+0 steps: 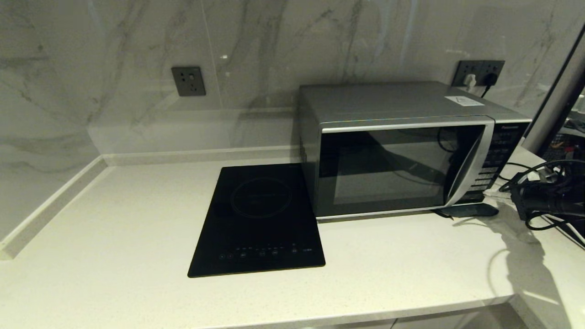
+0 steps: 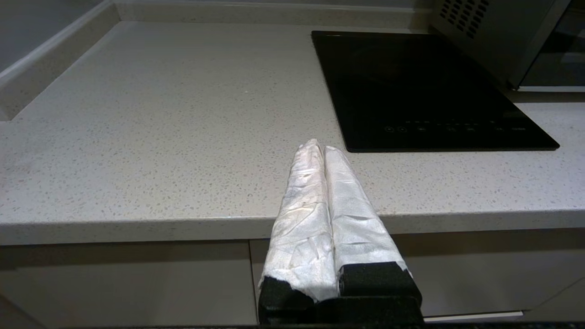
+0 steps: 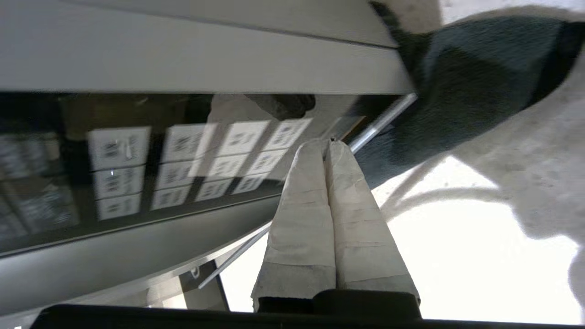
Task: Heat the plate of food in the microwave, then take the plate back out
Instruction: Open the microwave oven
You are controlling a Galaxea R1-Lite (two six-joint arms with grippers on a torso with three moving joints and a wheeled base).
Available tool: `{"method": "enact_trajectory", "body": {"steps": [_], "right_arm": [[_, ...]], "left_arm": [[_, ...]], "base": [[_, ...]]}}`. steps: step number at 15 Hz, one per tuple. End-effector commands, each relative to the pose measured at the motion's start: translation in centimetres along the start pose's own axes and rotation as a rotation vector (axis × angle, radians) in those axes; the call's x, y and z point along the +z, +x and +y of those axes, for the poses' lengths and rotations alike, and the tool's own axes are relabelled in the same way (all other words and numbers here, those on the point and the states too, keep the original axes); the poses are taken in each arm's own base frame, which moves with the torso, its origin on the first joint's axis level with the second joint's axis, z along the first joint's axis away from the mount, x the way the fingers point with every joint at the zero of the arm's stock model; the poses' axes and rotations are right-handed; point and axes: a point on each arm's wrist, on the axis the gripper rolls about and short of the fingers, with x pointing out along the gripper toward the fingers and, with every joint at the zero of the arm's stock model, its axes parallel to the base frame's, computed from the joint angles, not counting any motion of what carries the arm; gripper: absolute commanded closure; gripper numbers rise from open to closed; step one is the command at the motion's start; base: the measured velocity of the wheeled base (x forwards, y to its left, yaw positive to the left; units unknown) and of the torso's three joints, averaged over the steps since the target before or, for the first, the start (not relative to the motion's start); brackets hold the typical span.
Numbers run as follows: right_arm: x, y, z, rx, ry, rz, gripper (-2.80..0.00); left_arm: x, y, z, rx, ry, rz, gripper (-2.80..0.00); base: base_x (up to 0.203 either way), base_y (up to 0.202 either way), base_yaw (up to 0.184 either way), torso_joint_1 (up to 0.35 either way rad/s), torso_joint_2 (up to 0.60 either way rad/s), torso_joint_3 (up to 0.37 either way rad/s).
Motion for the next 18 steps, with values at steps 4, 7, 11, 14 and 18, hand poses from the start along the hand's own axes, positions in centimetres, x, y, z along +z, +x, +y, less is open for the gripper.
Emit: {"method": "enact_trajectory", "body": {"steps": [4,7,11,14,18], "right_arm": [[0.0,1.1,-1.3,-0.011,0.024,0.018,0.00],[0.1,1.6,-1.6,-0.010,0.026,0.023,0.00],[0.2,2.1,-1.2,0.007,0.013,0.031,0.00],[0.3,2.5,-0.1,0.036,-0.018,0.035,0.00],[0.2,3.1,0.6,0.057,-0.049,0.046,0.00]], "left_arm": [[0.0,0.0,0.0,0.001,-0.001,0.001,0.00],[0.0,0.0,0.0,0.001,-0.001,0.001,0.00],[0.0,0.0,0.0,0.001,-0.001,0.001,0.00],[0.0,0.0,0.0,0.001,-0.002,0.001,0.00],[0.0,0.0,0.0,0.001,-0.001,0.001,0.00]], "base": [[0.000,0.000,0.000,0.000,0.00,0.000],[0.000,0.000,0.000,0.000,0.00,0.000],[0.000,0.000,0.000,0.000,0.00,0.000],[0.000,0.000,0.000,0.000,0.00,0.000],[0.000,0.000,0.000,0.000,0.00,0.000]]}}
